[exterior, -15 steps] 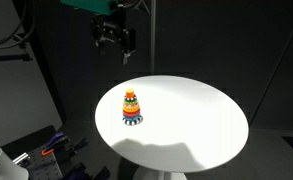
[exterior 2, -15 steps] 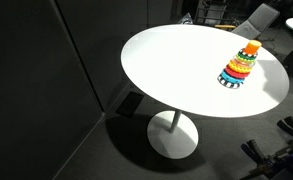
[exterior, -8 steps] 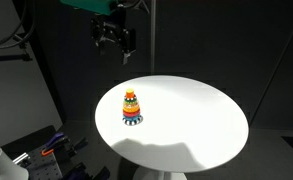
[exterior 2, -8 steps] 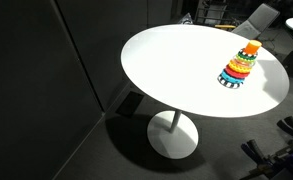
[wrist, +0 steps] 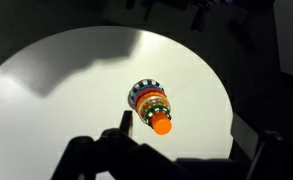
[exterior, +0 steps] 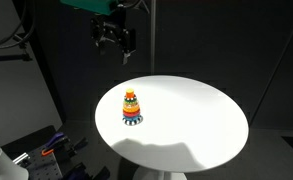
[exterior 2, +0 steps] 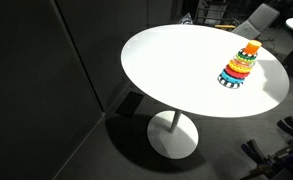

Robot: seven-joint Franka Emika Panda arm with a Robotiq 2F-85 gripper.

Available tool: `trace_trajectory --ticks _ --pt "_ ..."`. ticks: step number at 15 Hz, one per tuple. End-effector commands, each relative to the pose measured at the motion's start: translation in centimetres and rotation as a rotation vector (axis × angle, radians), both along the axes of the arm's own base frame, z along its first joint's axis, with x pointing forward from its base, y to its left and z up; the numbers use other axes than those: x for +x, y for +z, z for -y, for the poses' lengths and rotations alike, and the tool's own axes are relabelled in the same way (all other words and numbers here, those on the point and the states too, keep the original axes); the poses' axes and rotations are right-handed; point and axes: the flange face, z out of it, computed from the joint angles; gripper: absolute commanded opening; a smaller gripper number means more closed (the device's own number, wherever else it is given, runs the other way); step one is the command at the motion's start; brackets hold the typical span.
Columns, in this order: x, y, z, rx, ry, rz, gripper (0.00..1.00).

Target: Put the black and white ring on the table

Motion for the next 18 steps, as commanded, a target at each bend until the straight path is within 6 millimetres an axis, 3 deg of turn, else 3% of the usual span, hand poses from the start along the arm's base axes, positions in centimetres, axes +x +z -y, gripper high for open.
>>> trace_trajectory --ticks 1,14,18 --pt "0.0 0.1 0.0 0.000 0.000 -0.001 1.00" --pt "0.0 0.1 0.0 0.000 0.000 -0.001 1.00" --pt "1.1 0.7 -1.0 -0.017 -0.005 0.001 1.00"
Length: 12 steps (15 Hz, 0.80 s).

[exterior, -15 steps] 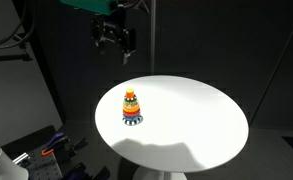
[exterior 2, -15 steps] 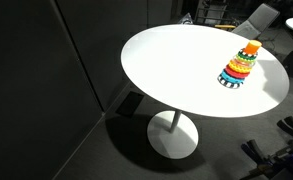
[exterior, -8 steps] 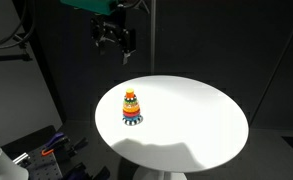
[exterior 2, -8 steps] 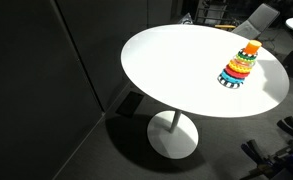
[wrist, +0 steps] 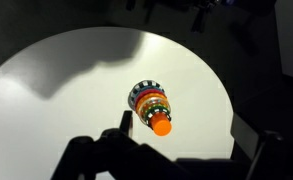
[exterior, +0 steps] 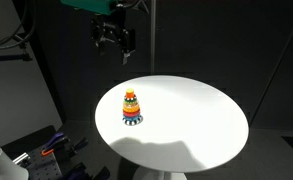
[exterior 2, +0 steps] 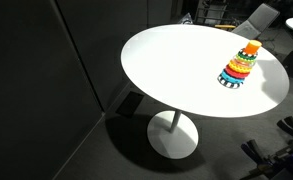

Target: Put the black and white ring on the table

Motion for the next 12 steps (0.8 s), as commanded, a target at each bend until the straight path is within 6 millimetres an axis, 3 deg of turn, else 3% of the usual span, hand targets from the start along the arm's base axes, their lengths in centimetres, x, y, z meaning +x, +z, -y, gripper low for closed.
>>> trace_trajectory --ticks 1,12 --pt "1.1 1.0 -0.9 -0.009 -0.005 0.012 1.00" --pt "4.1 0.5 -4.6 -0.115 -0.055 0.129 1.00"
